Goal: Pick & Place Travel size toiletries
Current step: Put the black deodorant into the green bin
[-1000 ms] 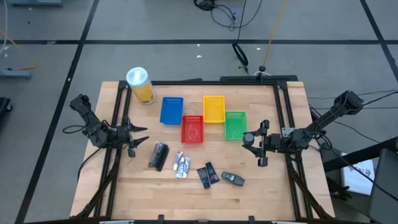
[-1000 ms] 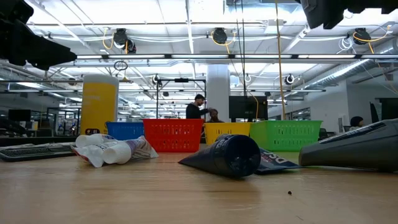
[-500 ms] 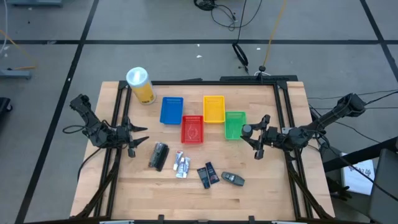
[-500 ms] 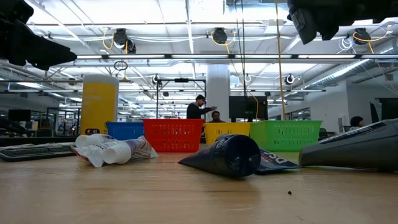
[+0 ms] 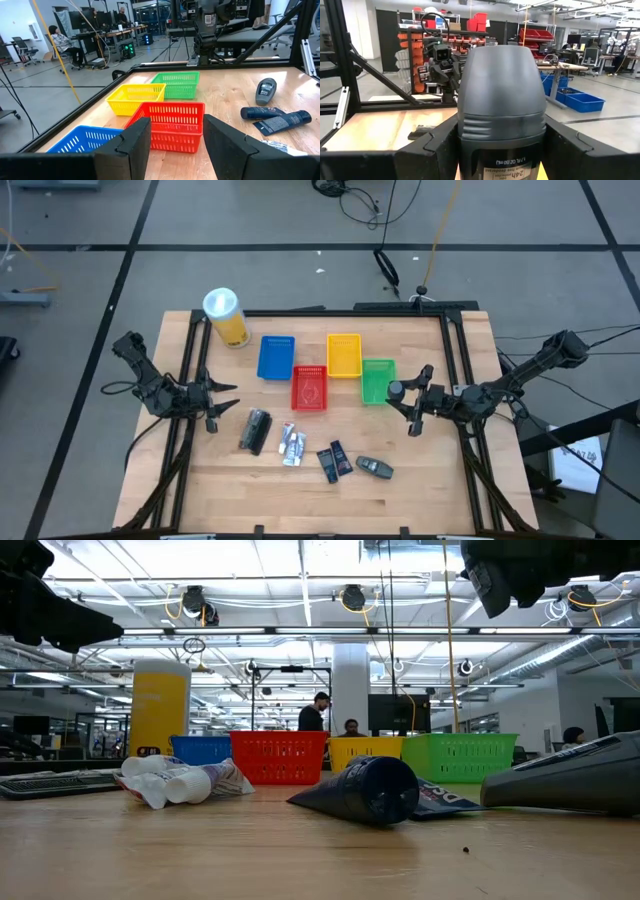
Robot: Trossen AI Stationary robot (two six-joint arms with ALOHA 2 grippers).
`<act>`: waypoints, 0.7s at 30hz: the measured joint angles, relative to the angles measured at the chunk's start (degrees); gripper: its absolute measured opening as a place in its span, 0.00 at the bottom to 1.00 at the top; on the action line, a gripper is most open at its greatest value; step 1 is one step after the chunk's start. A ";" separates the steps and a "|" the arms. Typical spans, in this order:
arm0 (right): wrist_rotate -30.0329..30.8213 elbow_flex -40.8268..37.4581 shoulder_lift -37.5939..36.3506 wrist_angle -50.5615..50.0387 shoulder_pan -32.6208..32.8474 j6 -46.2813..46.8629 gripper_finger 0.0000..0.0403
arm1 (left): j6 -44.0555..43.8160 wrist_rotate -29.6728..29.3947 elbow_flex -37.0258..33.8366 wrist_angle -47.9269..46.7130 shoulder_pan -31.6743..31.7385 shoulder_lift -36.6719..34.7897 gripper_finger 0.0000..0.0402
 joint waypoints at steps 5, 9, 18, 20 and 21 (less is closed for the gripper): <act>-0.02 0.00 0.02 -1.16 0.01 2.96 0.52 | 0.00 0.02 0.00 0.00 0.00 0.00 0.45; -0.02 0.00 0.00 -1.32 0.02 3.87 0.52 | 0.00 0.00 0.00 0.00 0.00 0.01 0.45; 3.67 0.00 0.02 -1.73 -0.34 3.69 0.52 | -0.01 0.01 0.00 0.00 0.00 -0.01 0.45; 4.84 0.02 0.00 -1.76 -0.97 5.59 0.52 | -0.01 0.01 0.00 0.00 0.00 0.01 0.45; 5.07 0.02 0.01 -1.85 -1.40 6.35 0.52 | -0.01 0.01 0.00 0.00 0.00 0.00 0.45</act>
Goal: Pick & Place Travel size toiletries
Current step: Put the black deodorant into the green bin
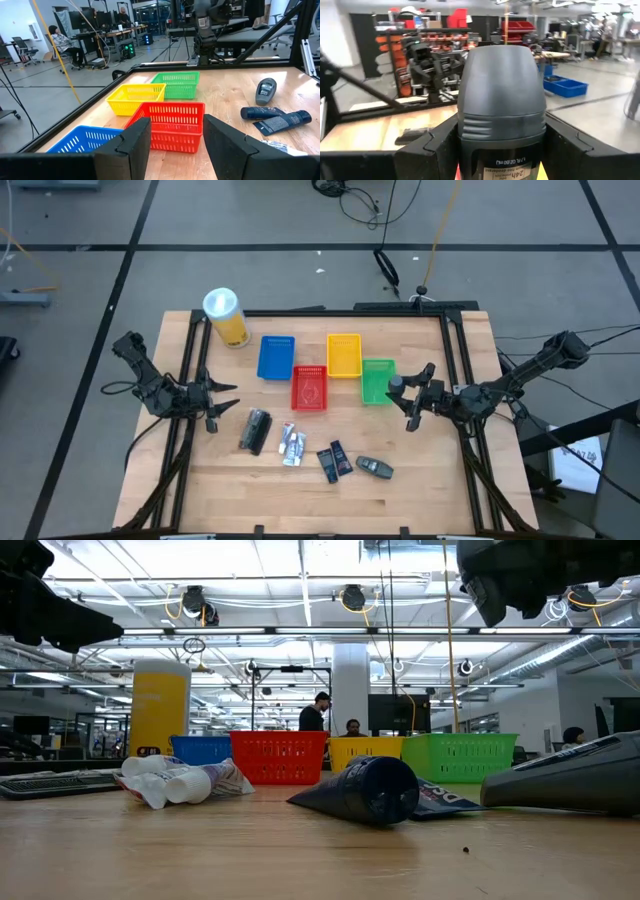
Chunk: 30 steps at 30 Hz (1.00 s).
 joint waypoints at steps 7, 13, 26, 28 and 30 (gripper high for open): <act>3.87 1.94 0.37 -6.44 -6.52 8.03 0.52 | 0.00 0.00 0.00 0.00 0.00 0.01 0.45; -0.07 10.64 4.89 -22.67 -14.71 19.30 0.52 | 0.00 0.00 0.00 0.00 0.00 -0.01 0.45; -14.90 25.97 16.87 -58.24 -21.91 41.50 0.52 | 0.00 0.00 0.00 0.08 0.00 -0.01 0.45; -15.89 25.92 18.63 -59.67 -22.87 42.78 0.52 | 0.00 0.01 0.00 0.04 0.00 -0.02 0.45; -15.91 25.92 19.95 -60.50 -23.84 43.83 0.52 | 0.00 0.02 0.00 0.04 0.00 -0.02 0.45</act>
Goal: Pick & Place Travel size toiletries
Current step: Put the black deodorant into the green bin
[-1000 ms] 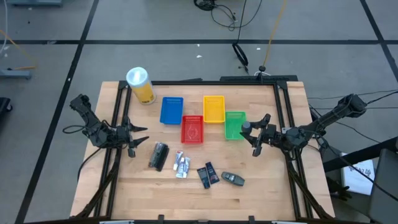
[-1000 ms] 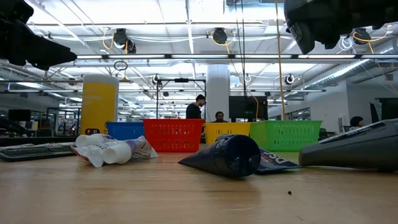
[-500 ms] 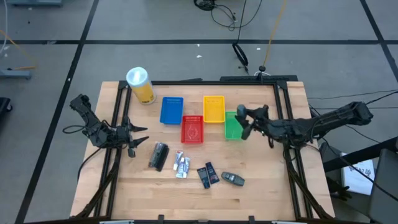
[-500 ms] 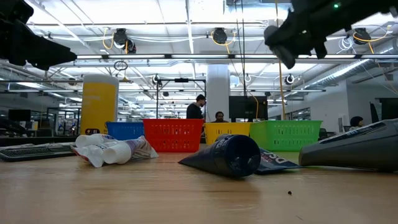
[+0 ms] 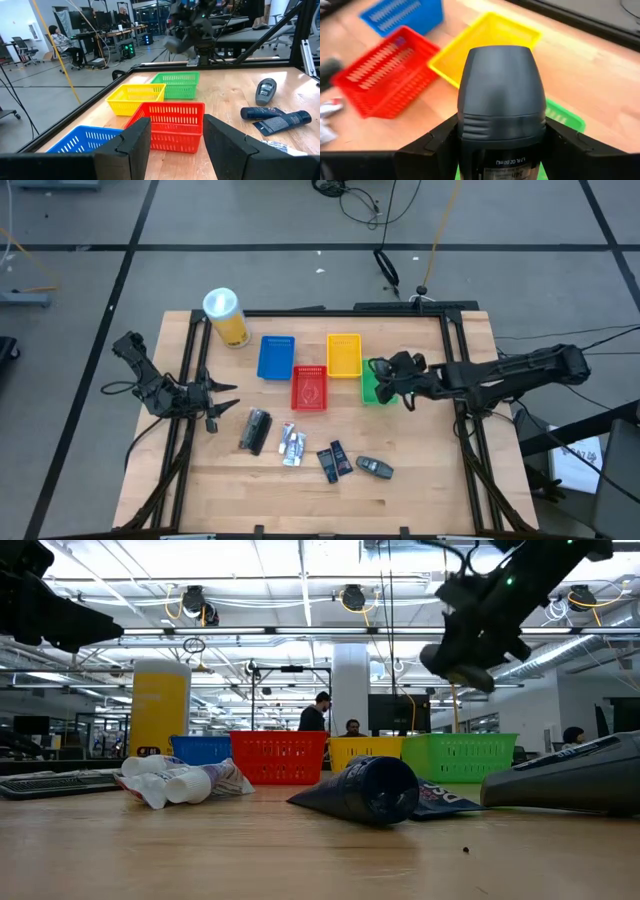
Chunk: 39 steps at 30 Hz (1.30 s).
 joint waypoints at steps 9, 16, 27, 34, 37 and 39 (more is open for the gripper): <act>-2.87 -0.02 1.63 -2.15 -2.10 2.78 0.52 | 0.00 0.00 0.00 0.00 0.00 0.00 0.45; -2.76 -0.92 3.57 3.63 -2.08 1.96 0.52 | 0.01 0.00 0.00 -0.02 0.00 0.01 0.45; -2.90 -2.43 9.36 7.53 -2.48 1.51 0.52 | 0.01 0.03 0.00 -0.01 0.00 0.02 0.45; -3.15 -3.99 9.98 7.37 -2.34 2.94 0.52 | 0.00 0.44 0.00 -0.04 0.01 0.02 0.45; -4.31 -5.15 9.98 7.80 -2.34 3.78 0.52 | 0.00 0.78 0.00 0.11 0.01 0.00 0.45; -4.37 -5.85 10.01 7.69 -2.34 3.82 0.52 | 0.00 0.94 0.00 0.04 0.00 0.02 0.45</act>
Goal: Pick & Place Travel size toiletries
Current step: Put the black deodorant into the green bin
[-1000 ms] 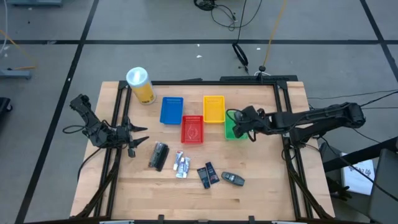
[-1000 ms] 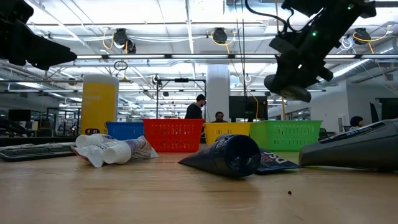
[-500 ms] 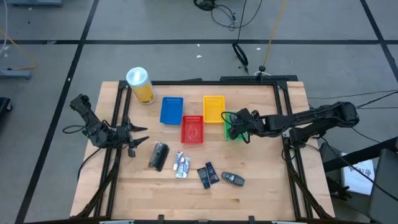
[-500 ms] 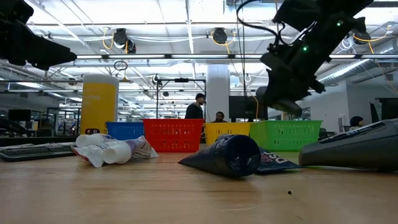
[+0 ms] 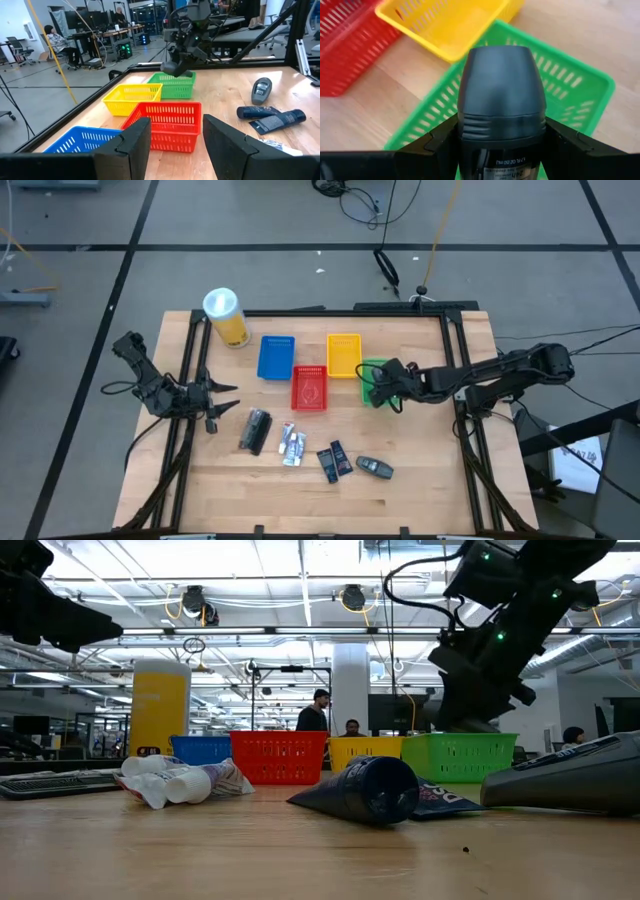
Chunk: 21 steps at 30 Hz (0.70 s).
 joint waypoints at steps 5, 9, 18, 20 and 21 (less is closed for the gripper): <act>0.06 -0.74 0.00 0.44 0.00 0.00 0.55 | 0.00 0.00 0.00 -0.04 0.00 -0.02 0.45; 0.09 -0.82 -0.02 0.58 0.00 -0.29 0.59 | 0.01 0.03 0.00 -0.06 0.00 -0.02 0.45; 0.22 -0.82 -0.02 0.69 0.00 -0.90 0.62 | 0.02 0.05 0.00 -0.07 0.00 -0.02 0.45; 0.41 -0.82 -0.02 1.94 0.00 -1.71 0.62 | 0.02 0.05 0.00 -0.07 0.00 -0.02 0.45; 0.36 -0.82 -0.10 2.99 0.00 -2.40 0.62 | 0.02 0.05 0.00 -0.07 0.00 -0.02 0.45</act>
